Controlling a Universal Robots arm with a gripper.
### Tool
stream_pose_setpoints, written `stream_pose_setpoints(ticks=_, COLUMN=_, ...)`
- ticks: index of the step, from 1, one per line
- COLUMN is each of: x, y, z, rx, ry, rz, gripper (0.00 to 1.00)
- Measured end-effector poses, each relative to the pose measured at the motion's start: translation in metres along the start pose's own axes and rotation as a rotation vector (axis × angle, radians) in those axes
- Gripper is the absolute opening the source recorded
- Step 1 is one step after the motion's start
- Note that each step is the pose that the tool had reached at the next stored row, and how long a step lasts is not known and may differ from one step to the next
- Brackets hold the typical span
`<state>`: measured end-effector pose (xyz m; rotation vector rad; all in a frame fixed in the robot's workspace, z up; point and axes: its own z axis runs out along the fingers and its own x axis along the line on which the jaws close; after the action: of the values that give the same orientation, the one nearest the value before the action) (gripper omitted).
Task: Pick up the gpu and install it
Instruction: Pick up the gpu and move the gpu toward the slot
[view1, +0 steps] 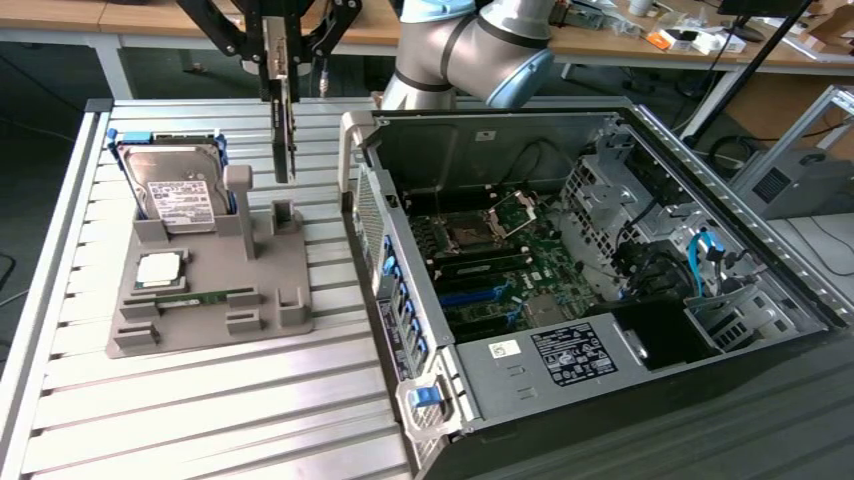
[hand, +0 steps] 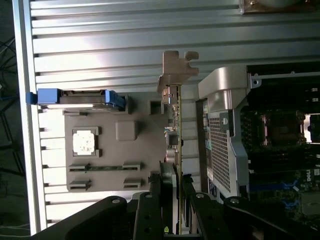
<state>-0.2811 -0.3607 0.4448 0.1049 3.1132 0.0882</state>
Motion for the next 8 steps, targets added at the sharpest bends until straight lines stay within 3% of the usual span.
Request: stream_pose_setpoints(ticks=8, x=-0.001, y=-0.0003, z=-0.0001, rx=0.0012, ry=0.0, rz=0.0, gripper=0.27)
